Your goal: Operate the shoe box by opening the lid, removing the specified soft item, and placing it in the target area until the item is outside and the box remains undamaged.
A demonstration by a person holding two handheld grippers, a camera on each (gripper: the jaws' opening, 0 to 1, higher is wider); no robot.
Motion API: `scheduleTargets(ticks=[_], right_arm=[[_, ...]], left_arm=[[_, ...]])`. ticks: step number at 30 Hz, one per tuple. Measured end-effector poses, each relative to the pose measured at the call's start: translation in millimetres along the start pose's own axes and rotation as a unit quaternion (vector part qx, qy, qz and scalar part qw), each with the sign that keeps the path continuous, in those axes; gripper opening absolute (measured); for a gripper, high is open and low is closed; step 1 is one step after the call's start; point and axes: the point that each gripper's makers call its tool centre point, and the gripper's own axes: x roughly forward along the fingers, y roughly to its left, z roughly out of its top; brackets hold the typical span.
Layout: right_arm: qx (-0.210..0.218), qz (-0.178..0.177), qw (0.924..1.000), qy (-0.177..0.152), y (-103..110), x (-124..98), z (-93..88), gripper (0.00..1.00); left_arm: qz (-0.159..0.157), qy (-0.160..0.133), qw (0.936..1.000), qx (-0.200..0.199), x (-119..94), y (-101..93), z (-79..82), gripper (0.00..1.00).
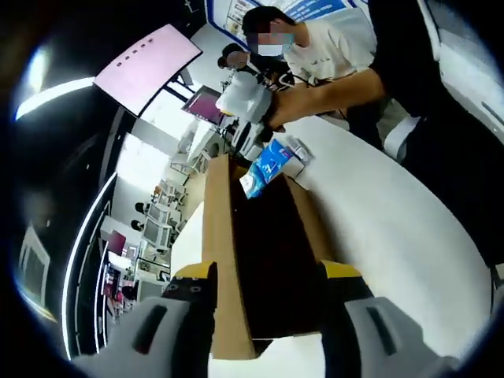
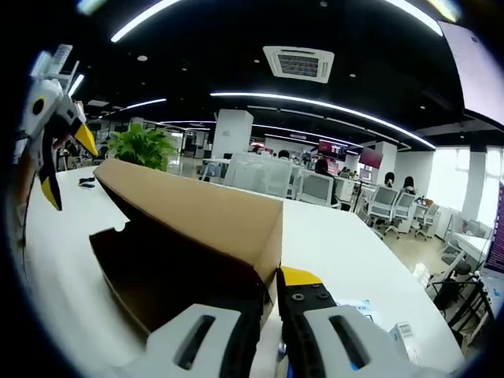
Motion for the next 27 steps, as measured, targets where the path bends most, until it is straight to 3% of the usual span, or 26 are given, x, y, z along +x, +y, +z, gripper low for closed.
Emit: scheduleTargets(ticks=[6, 12, 14, 17, 20, 27], right_arm=[[0.007, 0.007, 0.9999, -0.006, -1, 0, -0.8, 0.05], [0.017, 0.011, 0.9997, -0.014, -1, 0, -2.5, 0.05], [0.018, 0.012, 0.9997, -0.014, -2, 0, -2.5, 0.05], [0.015, 0.014, 0.9997, -0.013, -1, -2, -1.6, 0.05], [0.010, 0.014, 0.9998, -0.013, 0, -2, -3.7, 0.05], [0.018, 0.019, 0.9996, -0.014, 0, -2, -5.1, 0.06]], left_arm=[[0.002, 0.014, 0.9985, -0.053, 8, 18.9, -1.7, 0.53], [0.009, 0.054, 0.9957, -0.075, 19, 26.7, -13.2, 0.52], [0.009, 0.075, 0.9952, -0.062, 25, 29.0, -22.8, 0.52], [0.009, 0.079, 0.9937, -0.078, 29, 31.3, -25.3, 0.52], [0.014, 0.085, 0.9941, -0.066, 29, 31.6, -28.7, 0.52], [0.012, 0.091, 0.9928, -0.077, 28, 28.7, -32.1, 0.52]])
